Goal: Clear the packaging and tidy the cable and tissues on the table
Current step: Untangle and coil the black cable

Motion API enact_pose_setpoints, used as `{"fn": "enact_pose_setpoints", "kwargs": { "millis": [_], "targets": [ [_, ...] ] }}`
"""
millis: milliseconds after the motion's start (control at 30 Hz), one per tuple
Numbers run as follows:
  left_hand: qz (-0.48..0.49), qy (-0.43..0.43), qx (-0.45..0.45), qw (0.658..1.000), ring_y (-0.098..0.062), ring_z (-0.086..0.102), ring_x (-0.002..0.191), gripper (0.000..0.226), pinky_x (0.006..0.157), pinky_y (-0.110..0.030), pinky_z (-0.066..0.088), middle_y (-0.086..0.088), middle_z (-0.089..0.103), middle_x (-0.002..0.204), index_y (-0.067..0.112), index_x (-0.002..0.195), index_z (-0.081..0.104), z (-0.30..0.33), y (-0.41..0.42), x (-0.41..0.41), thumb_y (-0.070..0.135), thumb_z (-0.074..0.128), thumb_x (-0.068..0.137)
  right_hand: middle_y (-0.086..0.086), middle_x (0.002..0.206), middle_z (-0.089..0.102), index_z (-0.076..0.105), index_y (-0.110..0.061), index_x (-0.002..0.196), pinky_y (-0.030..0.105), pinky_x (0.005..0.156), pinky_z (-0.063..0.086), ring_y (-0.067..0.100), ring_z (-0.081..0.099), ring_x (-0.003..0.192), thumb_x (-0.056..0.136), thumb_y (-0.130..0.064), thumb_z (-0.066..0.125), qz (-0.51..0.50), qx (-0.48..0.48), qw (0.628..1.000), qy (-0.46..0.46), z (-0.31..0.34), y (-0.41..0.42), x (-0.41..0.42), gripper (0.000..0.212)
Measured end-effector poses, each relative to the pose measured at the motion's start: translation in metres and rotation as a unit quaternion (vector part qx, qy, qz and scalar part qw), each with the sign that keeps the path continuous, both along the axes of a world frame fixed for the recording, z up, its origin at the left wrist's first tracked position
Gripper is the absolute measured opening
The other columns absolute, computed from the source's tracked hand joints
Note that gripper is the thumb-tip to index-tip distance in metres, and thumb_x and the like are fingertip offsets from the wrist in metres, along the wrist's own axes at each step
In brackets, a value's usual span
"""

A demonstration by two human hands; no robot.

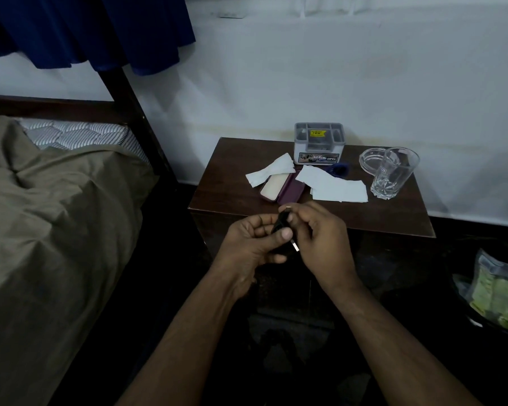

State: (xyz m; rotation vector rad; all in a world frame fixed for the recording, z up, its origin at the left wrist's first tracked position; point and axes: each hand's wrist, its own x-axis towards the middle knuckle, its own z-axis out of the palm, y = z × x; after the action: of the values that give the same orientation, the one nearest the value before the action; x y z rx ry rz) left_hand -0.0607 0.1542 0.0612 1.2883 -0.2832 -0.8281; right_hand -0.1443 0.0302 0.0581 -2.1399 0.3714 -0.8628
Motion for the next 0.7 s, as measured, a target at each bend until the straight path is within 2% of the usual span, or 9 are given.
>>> {"fn": "enact_pose_setpoints", "kwargs": {
  "millis": [100,267,367,467,567,633,700],
  "targets": [
    [0.017,-0.034,0.019,0.999,-0.006,0.073,0.067,0.047,0.042,-0.018,0.047,-0.008,0.079,0.088,0.004,0.108,0.076,0.000,0.001,0.001,0.022,0.087,0.066,-0.008,0.097,0.071,0.078,-0.011,0.111,0.004,0.081,0.044,-0.003,0.067,0.092,0.098,-0.008,0.063,0.008,0.008,1.000,-0.001,0.000,-0.002,0.000,0.019],
    [0.049,-0.059,0.023,0.997,-0.008,0.070,0.057,0.024,0.035,-0.017,0.039,-0.016,0.080,0.088,0.005,0.103,0.079,-0.001,-0.001,0.001,0.012,0.084,0.081,-0.006,0.099,0.073,0.077,-0.013,0.112,0.007,0.083,0.046,0.000,0.067,0.094,0.099,-0.013,0.063,0.019,0.023,0.999,0.023,0.001,-0.006,0.002,0.018],
    [0.061,-0.049,0.025,0.997,-0.008,0.064,0.046,0.021,0.033,-0.014,0.031,-0.019,0.078,0.085,0.003,0.103,0.079,-0.003,0.000,0.004,0.011,0.081,0.085,-0.007,0.109,0.077,0.074,-0.016,0.121,0.022,0.093,0.053,0.005,0.070,0.104,0.102,-0.021,0.060,0.099,0.141,0.981,0.084,0.005,-0.013,0.000,0.023],
    [0.056,-0.038,0.022,0.997,-0.008,0.059,0.043,0.019,0.032,-0.013,0.027,-0.020,0.077,0.087,0.003,0.104,0.079,-0.005,0.002,0.006,0.010,0.078,0.086,-0.006,0.129,0.071,0.061,-0.021,0.139,0.033,0.108,0.048,0.010,0.064,0.124,0.101,-0.027,0.063,0.224,0.241,0.934,0.137,0.006,-0.024,-0.009,0.039],
    [0.051,-0.023,0.030,0.998,-0.005,0.059,0.041,0.021,0.032,-0.012,0.028,-0.026,0.077,0.097,0.000,0.108,0.077,-0.008,0.003,0.008,0.008,0.076,0.088,-0.007,0.137,0.065,0.052,-0.025,0.146,0.040,0.116,0.044,0.009,0.059,0.131,0.093,-0.019,0.074,0.250,0.213,0.929,0.174,0.005,-0.028,-0.016,0.058],
    [0.051,-0.032,0.045,0.997,-0.006,0.059,0.043,0.020,0.032,-0.012,0.027,-0.024,0.077,0.098,0.005,0.107,0.079,-0.009,0.002,0.008,0.010,0.077,0.087,-0.009,0.130,0.069,0.056,-0.026,0.140,0.043,0.114,0.046,0.008,0.063,0.125,0.092,-0.012,0.074,0.225,0.191,0.941,0.164,0.004,-0.026,-0.015,0.054],
    [0.058,-0.048,0.044,0.996,-0.003,0.054,0.039,0.018,0.033,-0.012,0.026,-0.014,0.078,0.088,0.010,0.104,0.080,-0.009,0.001,0.008,0.011,0.079,0.086,-0.014,0.129,0.069,0.057,-0.031,0.138,0.042,0.114,0.046,0.005,0.063,0.124,0.093,-0.009,0.071,0.207,0.177,0.949,0.161,0.005,-0.023,-0.014,0.052]
  ]
}}
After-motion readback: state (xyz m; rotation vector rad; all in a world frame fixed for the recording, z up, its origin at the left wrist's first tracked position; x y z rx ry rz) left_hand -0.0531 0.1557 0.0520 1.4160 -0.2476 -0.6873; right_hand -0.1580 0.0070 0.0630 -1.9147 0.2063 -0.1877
